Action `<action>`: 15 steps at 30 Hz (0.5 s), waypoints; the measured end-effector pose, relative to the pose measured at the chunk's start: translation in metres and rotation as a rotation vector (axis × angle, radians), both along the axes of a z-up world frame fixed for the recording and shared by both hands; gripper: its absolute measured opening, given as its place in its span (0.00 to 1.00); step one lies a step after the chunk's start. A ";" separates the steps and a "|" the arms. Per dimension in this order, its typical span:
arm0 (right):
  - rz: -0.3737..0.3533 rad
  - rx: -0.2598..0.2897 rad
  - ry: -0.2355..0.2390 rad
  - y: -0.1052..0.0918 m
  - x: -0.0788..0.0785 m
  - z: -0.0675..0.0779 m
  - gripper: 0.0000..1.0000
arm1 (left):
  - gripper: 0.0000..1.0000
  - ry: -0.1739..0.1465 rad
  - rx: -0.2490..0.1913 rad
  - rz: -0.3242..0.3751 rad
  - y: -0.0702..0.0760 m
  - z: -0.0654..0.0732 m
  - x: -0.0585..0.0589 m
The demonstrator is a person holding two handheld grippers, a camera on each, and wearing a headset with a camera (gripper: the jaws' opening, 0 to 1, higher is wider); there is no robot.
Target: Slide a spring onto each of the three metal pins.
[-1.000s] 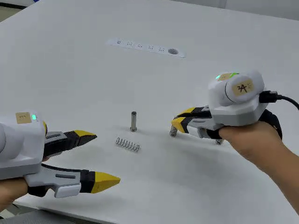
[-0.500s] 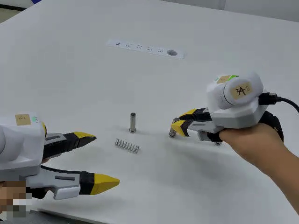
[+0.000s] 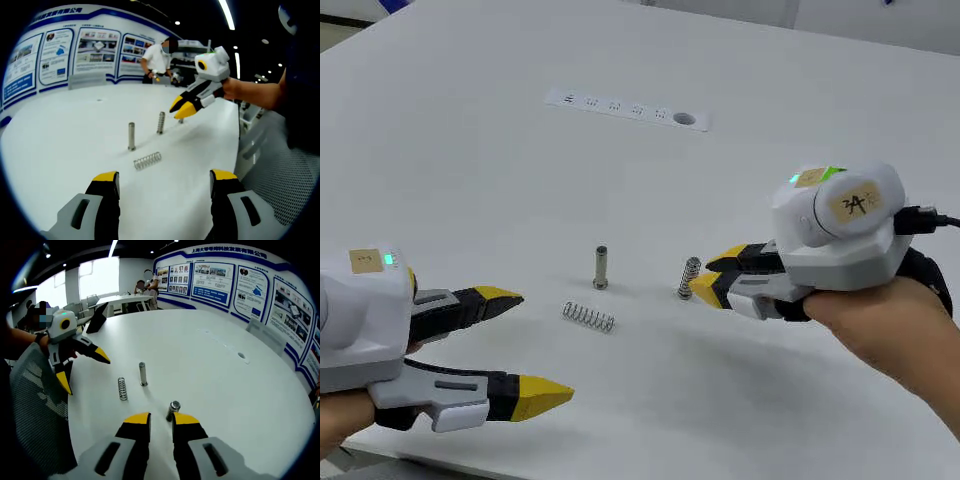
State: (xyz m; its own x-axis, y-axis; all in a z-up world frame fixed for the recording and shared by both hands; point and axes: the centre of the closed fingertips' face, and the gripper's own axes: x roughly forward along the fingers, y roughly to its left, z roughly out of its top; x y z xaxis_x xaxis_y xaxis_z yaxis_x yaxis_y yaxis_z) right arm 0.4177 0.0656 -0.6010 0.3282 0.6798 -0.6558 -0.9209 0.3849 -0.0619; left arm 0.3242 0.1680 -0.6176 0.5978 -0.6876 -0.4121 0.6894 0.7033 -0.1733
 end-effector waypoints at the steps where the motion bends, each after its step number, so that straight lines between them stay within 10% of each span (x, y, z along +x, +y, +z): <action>1: 0.006 -0.001 0.002 0.001 -0.002 0.000 0.18 | 0.75 0.000 -0.001 0.000 0.000 0.000 0.000; 15: 0.188 -0.042 0.013 0.052 -0.036 -0.001 0.16 | 0.75 -0.006 -0.004 0.003 0.000 0.001 0.000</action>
State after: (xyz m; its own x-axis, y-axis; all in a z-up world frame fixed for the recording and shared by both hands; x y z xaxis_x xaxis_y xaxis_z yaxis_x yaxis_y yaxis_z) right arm 0.3820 0.1180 -0.6016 0.1891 0.7006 -0.6880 -0.9772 0.2029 -0.0620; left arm 0.3246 0.1683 -0.6164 0.6023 -0.6873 -0.4060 0.6884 0.7047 -0.1717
